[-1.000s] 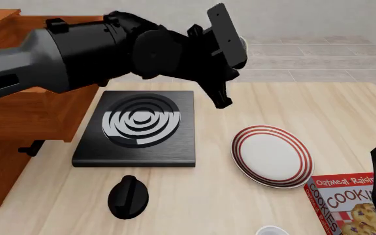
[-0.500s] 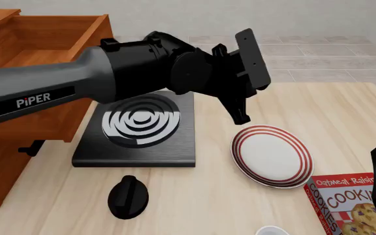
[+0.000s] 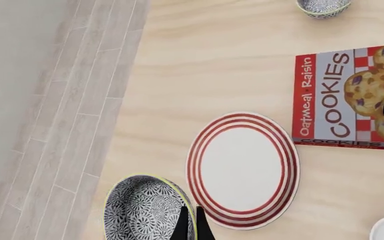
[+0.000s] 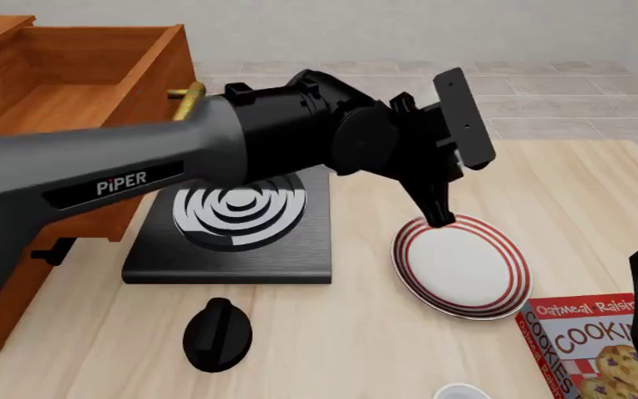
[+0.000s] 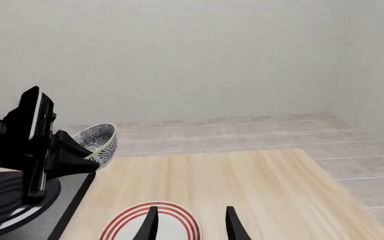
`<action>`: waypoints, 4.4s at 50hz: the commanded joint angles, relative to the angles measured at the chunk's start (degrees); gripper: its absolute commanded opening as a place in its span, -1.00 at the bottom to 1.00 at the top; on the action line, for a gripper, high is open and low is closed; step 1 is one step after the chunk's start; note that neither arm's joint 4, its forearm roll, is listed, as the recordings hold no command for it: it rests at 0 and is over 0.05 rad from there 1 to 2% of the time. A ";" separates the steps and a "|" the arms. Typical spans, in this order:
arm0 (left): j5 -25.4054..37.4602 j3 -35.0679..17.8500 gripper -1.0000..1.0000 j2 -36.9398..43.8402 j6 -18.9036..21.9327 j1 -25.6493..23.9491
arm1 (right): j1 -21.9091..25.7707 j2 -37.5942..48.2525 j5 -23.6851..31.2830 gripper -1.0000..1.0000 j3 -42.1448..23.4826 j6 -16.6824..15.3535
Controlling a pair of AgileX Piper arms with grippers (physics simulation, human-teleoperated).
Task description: Pick the akita bowl in the top layer of the wooden cabinet and place it on the plate.
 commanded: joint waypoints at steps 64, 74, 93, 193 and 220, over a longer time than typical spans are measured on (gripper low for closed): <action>1.39 -10.58 -1.00 15.46 -9.82 -2.28 | -0.54 0.00 -0.04 1.00 0.16 0.56; 0.51 -7.41 -1.00 14.08 -11.75 -2.58 | -0.51 0.01 -0.08 1.00 0.19 0.51; 3.06 -11.17 -1.00 17.64 -15.38 -3.02 | -0.43 0.00 -0.03 1.00 0.11 0.41; 4.38 -17.48 -1.00 27.90 -26.75 -5.21 | -0.67 0.00 -0.12 1.00 0.09 0.56; 6.62 -19.40 1.00 28.23 -29.04 -6.09 | -0.54 0.00 -0.12 1.00 -0.08 0.40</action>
